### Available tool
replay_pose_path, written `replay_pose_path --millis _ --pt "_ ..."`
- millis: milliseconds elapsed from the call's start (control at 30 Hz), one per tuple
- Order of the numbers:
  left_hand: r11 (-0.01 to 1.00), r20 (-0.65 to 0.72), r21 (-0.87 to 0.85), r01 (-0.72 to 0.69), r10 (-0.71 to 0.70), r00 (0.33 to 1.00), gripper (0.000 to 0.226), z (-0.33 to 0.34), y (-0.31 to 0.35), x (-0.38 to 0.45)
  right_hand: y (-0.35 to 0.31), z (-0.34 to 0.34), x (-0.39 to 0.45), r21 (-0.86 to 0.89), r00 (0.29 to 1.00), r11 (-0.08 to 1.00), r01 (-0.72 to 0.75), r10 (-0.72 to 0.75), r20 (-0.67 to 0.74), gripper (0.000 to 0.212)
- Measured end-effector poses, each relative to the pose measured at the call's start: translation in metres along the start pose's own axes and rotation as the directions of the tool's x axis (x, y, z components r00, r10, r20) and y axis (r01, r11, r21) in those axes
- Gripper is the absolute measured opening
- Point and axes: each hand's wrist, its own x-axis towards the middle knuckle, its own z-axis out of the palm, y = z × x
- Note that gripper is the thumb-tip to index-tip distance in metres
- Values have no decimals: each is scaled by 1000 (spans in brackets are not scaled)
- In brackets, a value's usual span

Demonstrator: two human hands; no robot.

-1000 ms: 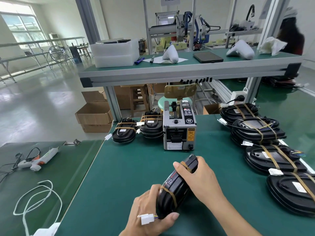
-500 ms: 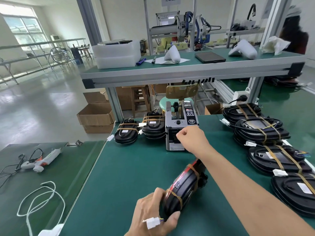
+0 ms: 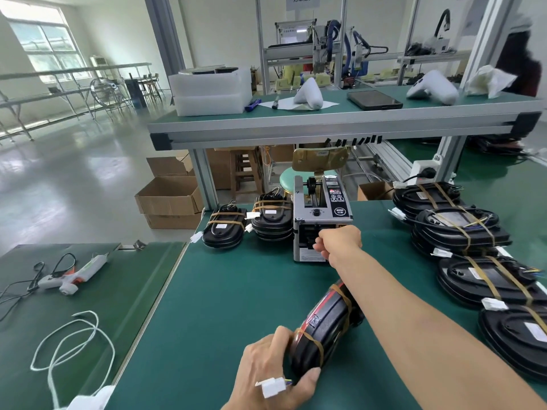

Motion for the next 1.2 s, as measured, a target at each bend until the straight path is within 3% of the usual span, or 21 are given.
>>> replay_pose_path --millis 300,567,733,800,867,967,1033,1200 --pt "1000 -24 24 -9 10 1000 51 1 1 0 1 7 4 151 995 983 -99 103 -17 4" --pt "999 -24 40 -15 16 1000 51 3 -1 1 3 10 11 241 981 952 -188 193 4 14" --pt "999 -20 44 7 -7 1000 52 3 0 0 0 4 3 179 988 972 -152 149 29 13" --pt "999 -15 41 14 -13 1000 52 2 1 -1 -6 -5 -8 57 987 995 -85 76 138 4" --pt "999 -19 53 4 -3 1000 51 2 1 0 -11 -21 -17 -48 968 995 83 -69 240 4" --pt "998 -21 54 -23 24 999 49 2 0 1 -10 -61 -30 -79 904 927 365 -334 267 13" --pt "998 -19 46 -36 36 999 49 2 -1 1 0 -91 -44 -112 855 876 469 -420 304 17" --pt "998 -19 37 -43 43 999 48 2 -1 1 48 -129 -57 -91 863 919 384 -322 390 17"
